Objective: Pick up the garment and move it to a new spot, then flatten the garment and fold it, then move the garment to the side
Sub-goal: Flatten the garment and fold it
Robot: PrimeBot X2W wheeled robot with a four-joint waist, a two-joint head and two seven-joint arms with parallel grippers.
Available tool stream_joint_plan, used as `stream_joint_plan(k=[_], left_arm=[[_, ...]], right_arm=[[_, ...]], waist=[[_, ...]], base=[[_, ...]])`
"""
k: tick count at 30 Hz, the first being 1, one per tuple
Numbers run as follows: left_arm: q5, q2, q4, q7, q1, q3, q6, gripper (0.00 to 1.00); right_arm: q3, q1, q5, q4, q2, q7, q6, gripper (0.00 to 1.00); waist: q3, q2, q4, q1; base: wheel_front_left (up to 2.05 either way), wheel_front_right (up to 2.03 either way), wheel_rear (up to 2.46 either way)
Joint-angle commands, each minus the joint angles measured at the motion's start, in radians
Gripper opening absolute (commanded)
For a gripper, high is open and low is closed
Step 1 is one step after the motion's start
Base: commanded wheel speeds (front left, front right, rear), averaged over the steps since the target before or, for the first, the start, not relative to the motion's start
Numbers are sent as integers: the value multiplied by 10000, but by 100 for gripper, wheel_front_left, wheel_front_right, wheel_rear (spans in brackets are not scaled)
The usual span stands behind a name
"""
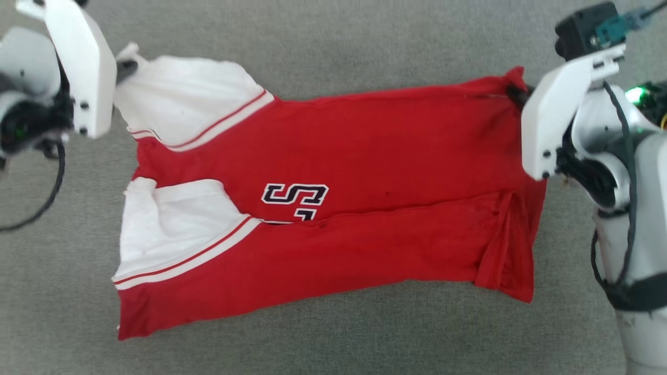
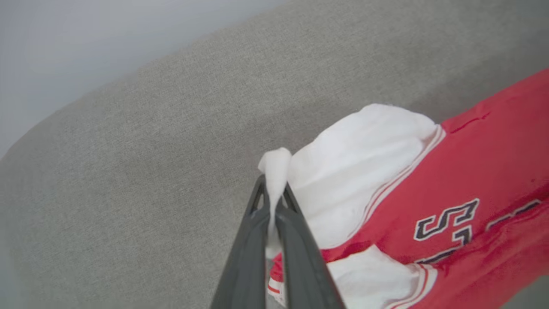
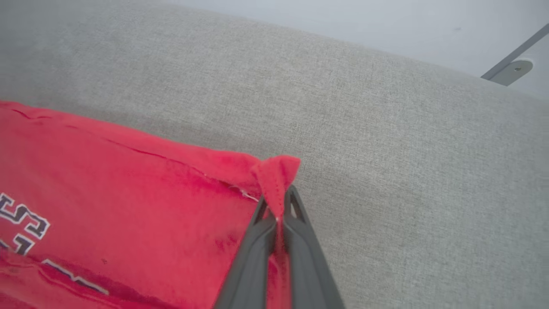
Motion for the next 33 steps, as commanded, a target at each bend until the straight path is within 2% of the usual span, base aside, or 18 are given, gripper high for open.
stream_joint_plan(k=[1, 11, 18, 22, 28, 29, 30, 31, 32, 33], left_arm=[[-164, 250, -554, 70, 281, 6, 282, 0], [-535, 2487, -5352, 29, 1926, 0, 2604, 0], [-974, 3572, -7475, -334, 3115, -152, 3982, 0], [-1557, 3756, -7714, -908, 3999, -289, 4355, 0], [-2266, 3226, -6723, -1609, 5136, -623, 4031, 0], [-2390, 3050, -6463, -1732, 5245, -632, 3917, 0], [-2441, 2931, -6190, -1864, 5334, -629, 3804, 0], [-2551, 2811, -5881, -1995, 5433, -612, 3732, 25], [-2598, 2716, -5591, -2092, 5535, -618, 3632, 32], [-2595, 2619, -5395, -2177, 5591, -653, 3550, 45]], right_arm=[[66, 308, 92, -282, -127, 68, -1, 0], [-202, 2020, 757, -2468, -833, 739, -3, 0], [-704, 3386, 1015, -3425, -1032, 1400, -3, 0], [-946, 4021, 1104, -3412, -854, 1559, -3, 0], [-857, 4480, 1074, -2770, -649, 1474, -3, 0], [-797, 4488, 1062, -2643, -620, 1404, -1, 4], [-746, 4496, 1092, -2523, -565, 1344, -1, 18], [-703, 4487, 1078, -2398, -540, 1274, -1, 47], [-656, 4464, 1054, -2325, -515, 1210, -1, 100], [-635, 4449, 1103, -2259, -439, 1146, -1, 100]], waist=[[-231, 0, 110, 0], [-624, 0, 256, 0], [-711, 0, 253, 0], [-746, 0, 197, 0], [-806, 0, 112, 0], [-840, 0, 109, 0], [-861, 0, 100, 0], [-888, 0, 95, 0], [-920, 0, 92, 0], [-963, 0, 84, 0]], base=[[0, 0, 0], [0, 0, 0], [0, 0, 0], [0, 0, 0], [0, 0, 0], [0, 0, 0], [0, 0, 0], [0, 0, 0], [0, 0, 0], [0, 0, 0]])
